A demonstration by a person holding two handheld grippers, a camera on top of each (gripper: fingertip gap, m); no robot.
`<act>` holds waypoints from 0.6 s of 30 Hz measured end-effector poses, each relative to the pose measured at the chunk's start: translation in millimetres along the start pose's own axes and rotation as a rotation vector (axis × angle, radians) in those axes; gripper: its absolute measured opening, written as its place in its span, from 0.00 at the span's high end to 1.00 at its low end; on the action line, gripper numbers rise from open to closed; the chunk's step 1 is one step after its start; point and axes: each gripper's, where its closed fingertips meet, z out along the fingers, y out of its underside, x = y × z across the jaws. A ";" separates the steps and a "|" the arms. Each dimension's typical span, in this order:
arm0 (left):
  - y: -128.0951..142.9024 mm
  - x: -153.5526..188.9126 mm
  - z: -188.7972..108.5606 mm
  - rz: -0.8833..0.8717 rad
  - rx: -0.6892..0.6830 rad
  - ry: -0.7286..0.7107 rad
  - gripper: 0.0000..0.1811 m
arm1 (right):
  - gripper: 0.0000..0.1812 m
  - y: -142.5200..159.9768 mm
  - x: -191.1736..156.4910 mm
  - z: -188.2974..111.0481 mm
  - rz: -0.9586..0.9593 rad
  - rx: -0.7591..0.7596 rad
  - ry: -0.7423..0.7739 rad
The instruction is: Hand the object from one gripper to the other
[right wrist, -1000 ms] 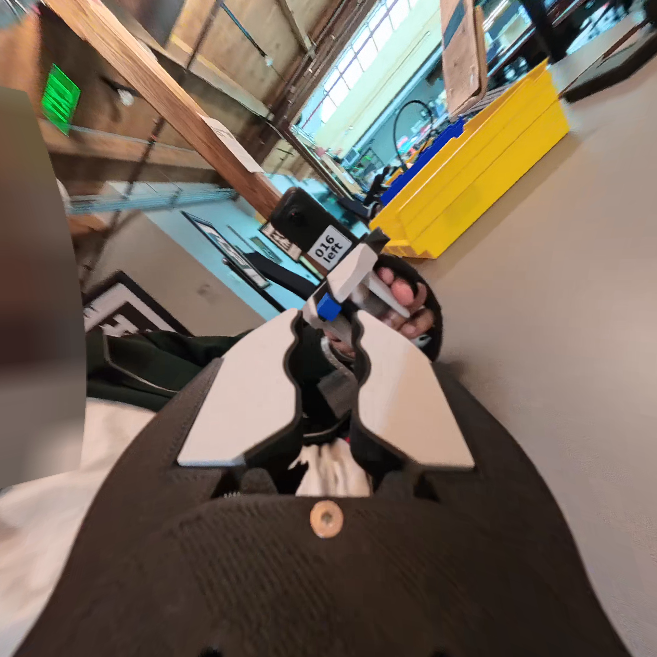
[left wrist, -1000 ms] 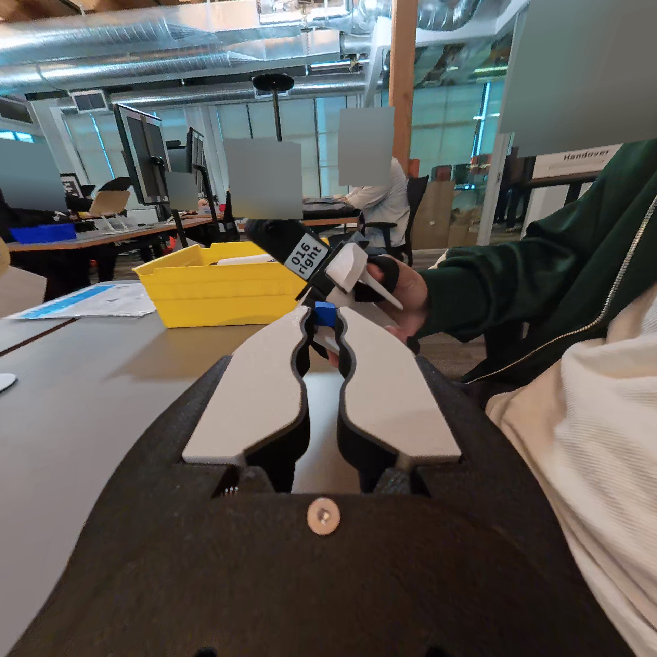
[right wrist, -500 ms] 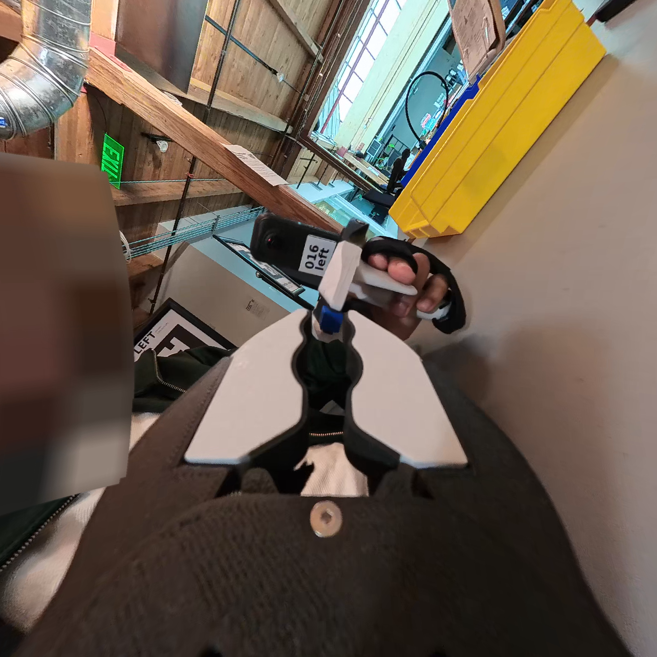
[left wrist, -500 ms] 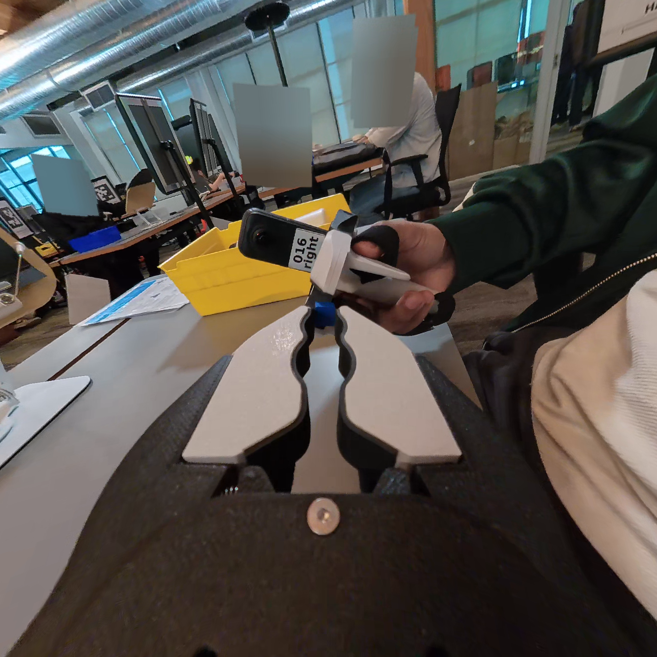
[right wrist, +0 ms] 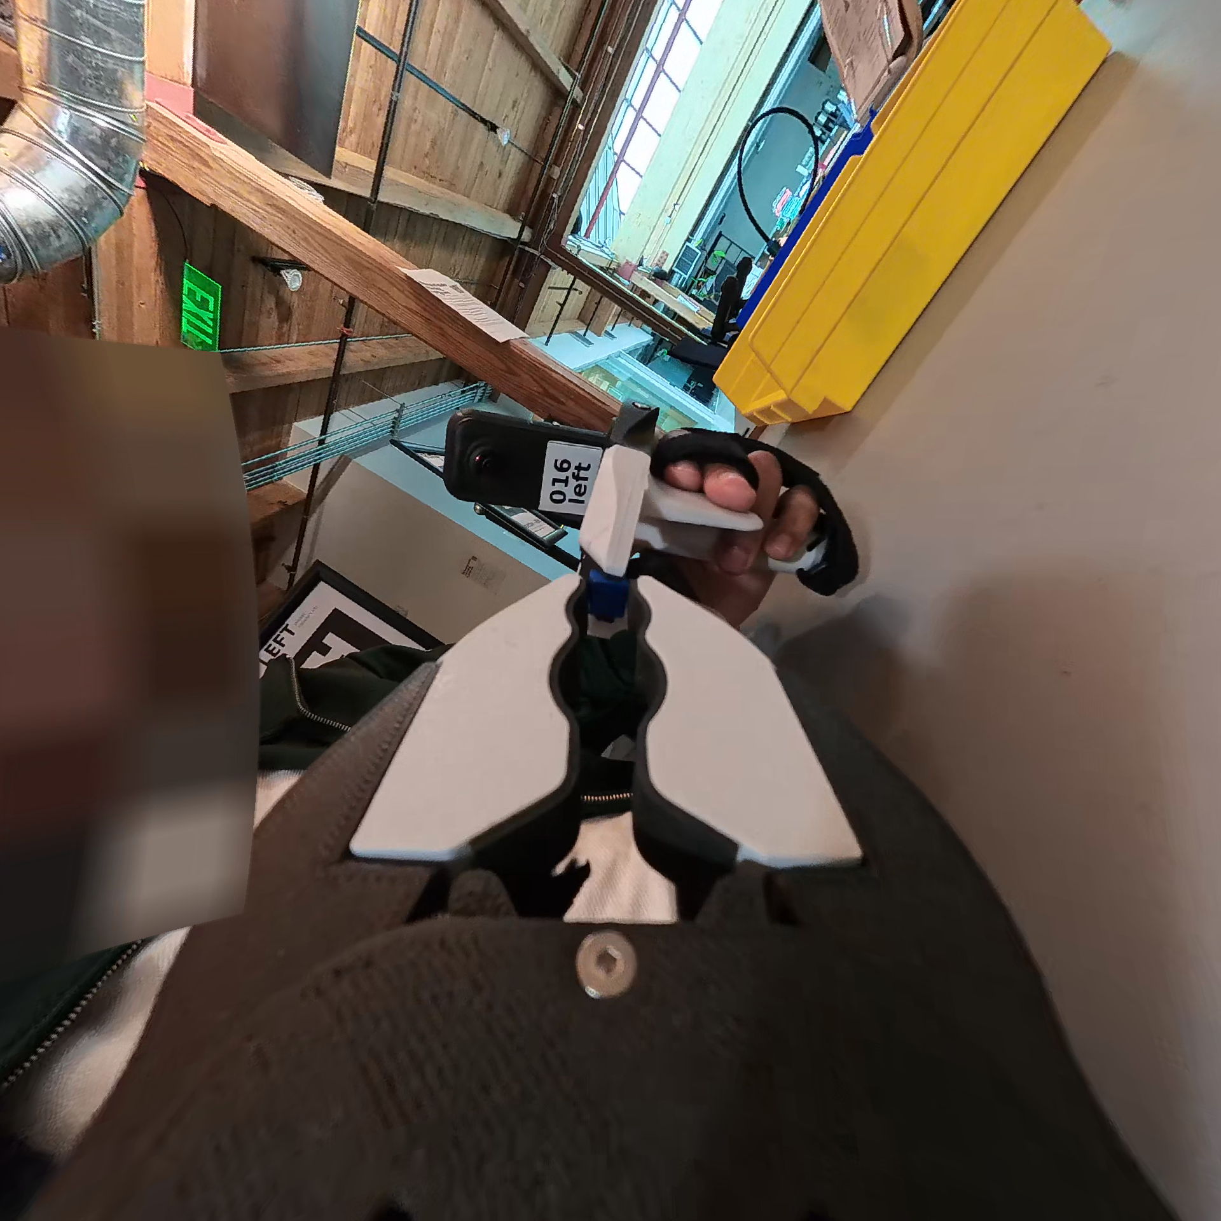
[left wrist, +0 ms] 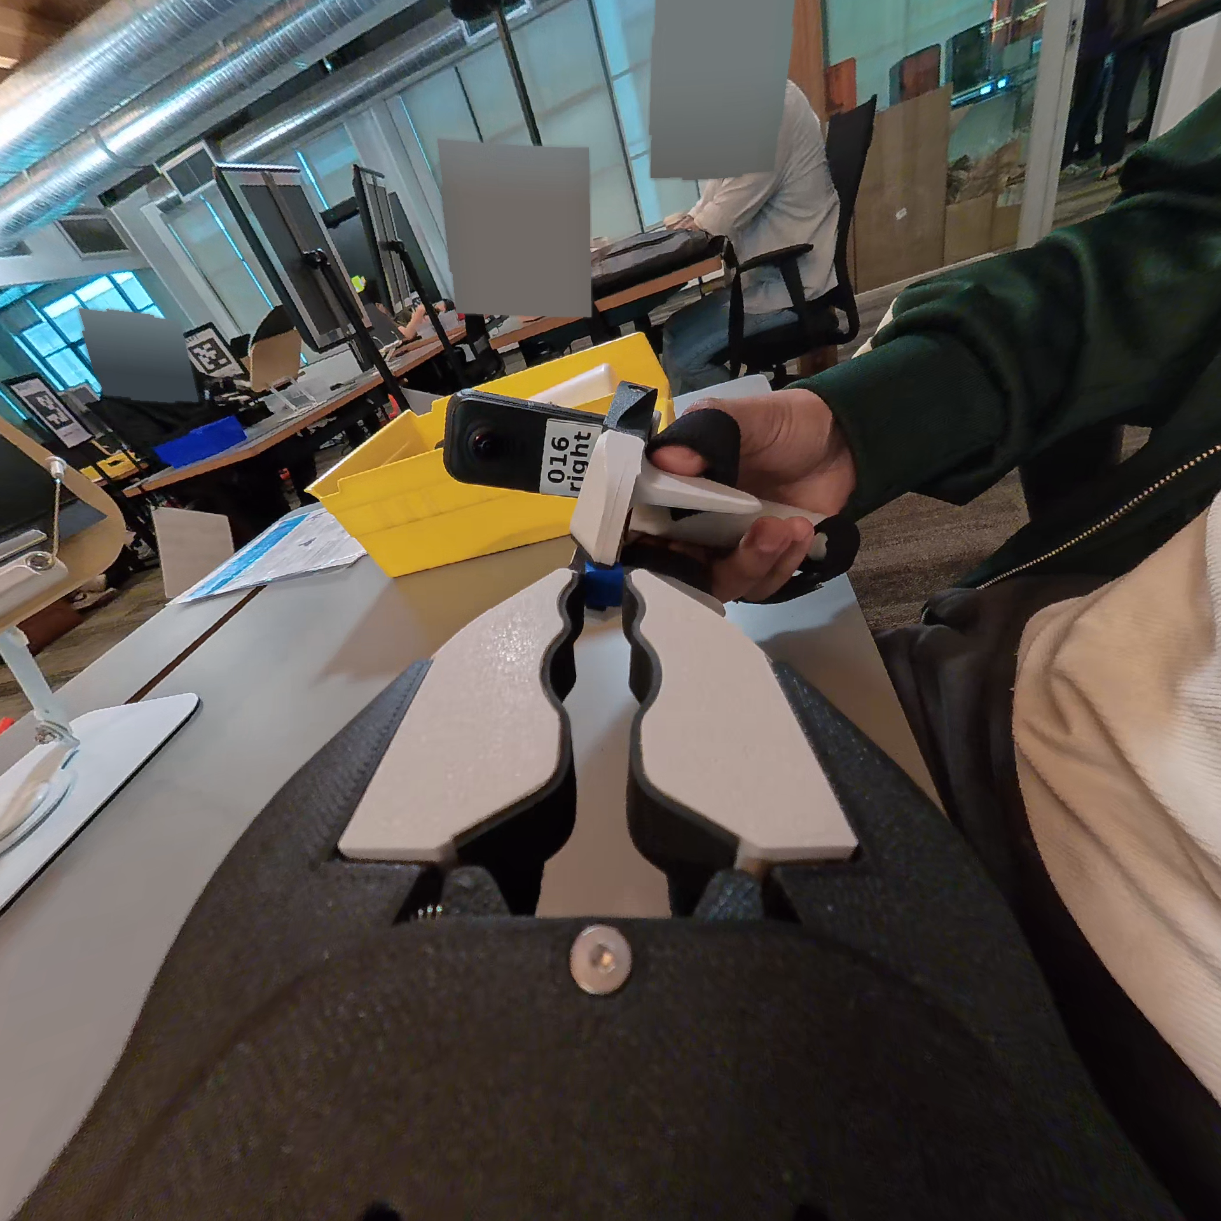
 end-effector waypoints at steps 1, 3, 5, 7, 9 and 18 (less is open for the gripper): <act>0.3 -0.3 0.1 -0.002 0.000 -0.002 0.94 | 0.94 -0.4 0.0 0.4 -0.003 0.001 0.002; 1.0 -1.3 0.2 -0.007 -0.003 -0.009 0.93 | 0.94 -0.8 -0.5 0.7 -0.012 0.001 0.005; 2.1 -3.0 0.1 -0.017 -0.005 -0.017 0.91 | 0.94 -2.2 -1.7 0.6 -0.019 0.008 0.003; 2.1 -4.0 -0.3 -0.031 -0.001 -0.017 0.90 | 0.94 -3.6 -2.9 0.0 -0.026 0.018 0.006; 2.2 -5.6 -0.6 -0.045 0.001 -0.023 0.88 | 0.94 -5.5 -3.7 -1.2 -0.029 0.030 0.004; 2.3 -10.0 -2.4 -0.131 0.023 -0.021 0.86 | 0.94 -9.3 -6.8 1.0 -0.101 0.040 0.028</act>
